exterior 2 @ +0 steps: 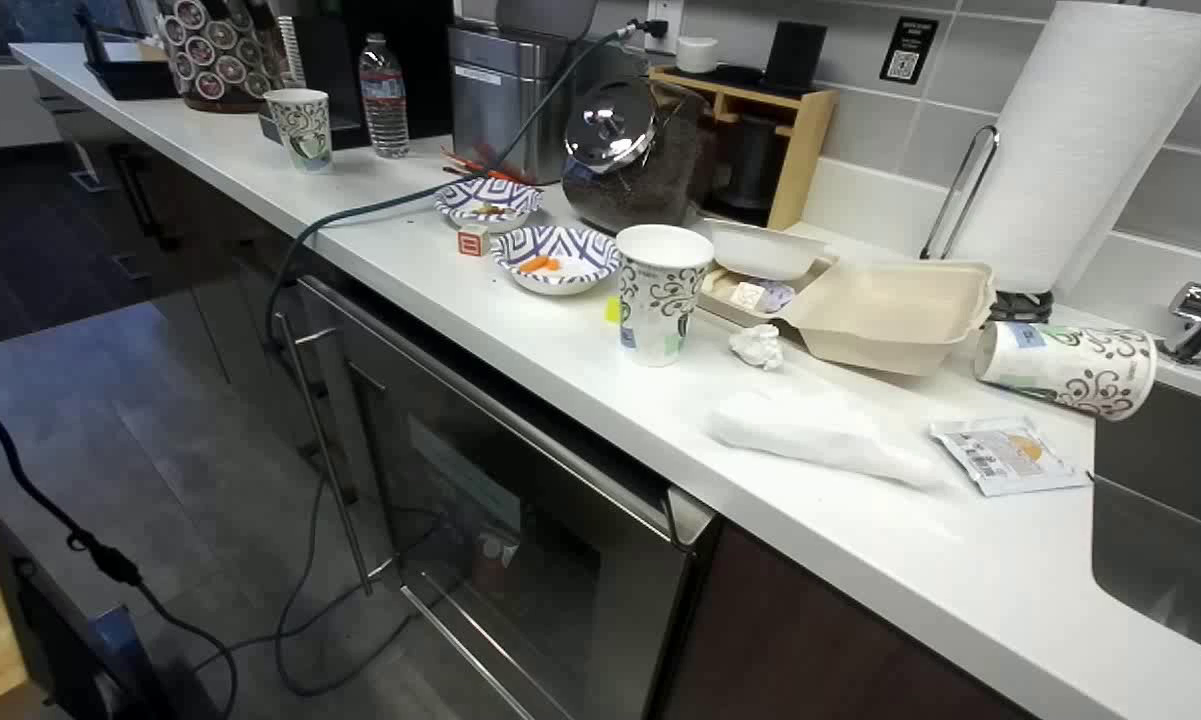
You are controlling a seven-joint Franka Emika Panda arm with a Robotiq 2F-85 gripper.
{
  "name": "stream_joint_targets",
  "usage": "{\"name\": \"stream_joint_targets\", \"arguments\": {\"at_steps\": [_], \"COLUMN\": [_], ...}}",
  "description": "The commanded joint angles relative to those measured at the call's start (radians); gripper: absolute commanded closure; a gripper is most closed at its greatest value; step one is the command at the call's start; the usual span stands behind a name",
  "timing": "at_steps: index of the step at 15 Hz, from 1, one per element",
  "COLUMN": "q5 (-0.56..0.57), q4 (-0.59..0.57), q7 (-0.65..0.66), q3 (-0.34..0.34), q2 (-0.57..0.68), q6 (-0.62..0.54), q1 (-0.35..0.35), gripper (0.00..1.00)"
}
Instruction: Use the white napkin to wipe underneath the coffee maker chamber.
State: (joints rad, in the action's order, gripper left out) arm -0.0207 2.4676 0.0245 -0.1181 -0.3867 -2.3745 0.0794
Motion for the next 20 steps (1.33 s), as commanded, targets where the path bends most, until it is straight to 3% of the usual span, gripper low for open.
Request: {"name": "stream_joint_targets", "arguments": {"at_steps": [1, 11, 14, 18, 19, 20], "q5": [0.004, 0.015, 0.051, 0.117, 0.138, 0.098], "q4": [-0.002, 0.062, 0.095, 0.066, 0.064, 0.07], "q7": [0.003, 0.181, 0.201, 0.275, 0.327, 0.228], "q3": [0.007, 0.166, 0.236, 0.3, 0.291, 0.314], "q2": [0.0, 0.006, 0.014, 0.057, 0.052, 0.04], "q6": [0.003, 0.018, -0.036, -0.026, -0.003, -0.015], "q1": [0.007, -0.227, -0.331, -0.459, -0.482, -0.446], "gripper": [0.0, 0.0, 0.0, 0.0, 0.0, 0.0]}}
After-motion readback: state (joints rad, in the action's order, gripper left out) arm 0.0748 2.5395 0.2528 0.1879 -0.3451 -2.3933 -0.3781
